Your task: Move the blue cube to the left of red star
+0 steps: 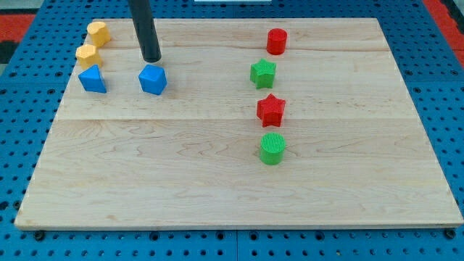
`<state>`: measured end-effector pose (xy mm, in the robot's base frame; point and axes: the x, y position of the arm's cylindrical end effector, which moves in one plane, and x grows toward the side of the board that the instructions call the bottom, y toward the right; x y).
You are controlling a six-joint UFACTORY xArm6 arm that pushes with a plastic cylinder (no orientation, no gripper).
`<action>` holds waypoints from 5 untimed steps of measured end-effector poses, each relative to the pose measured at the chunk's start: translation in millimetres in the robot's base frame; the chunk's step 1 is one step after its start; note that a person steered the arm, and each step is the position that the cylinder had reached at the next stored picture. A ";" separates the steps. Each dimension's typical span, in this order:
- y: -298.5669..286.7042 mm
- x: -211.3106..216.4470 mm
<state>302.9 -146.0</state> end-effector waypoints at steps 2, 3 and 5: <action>3.8 -0.3; 3.8 5.5; -26.5 98.9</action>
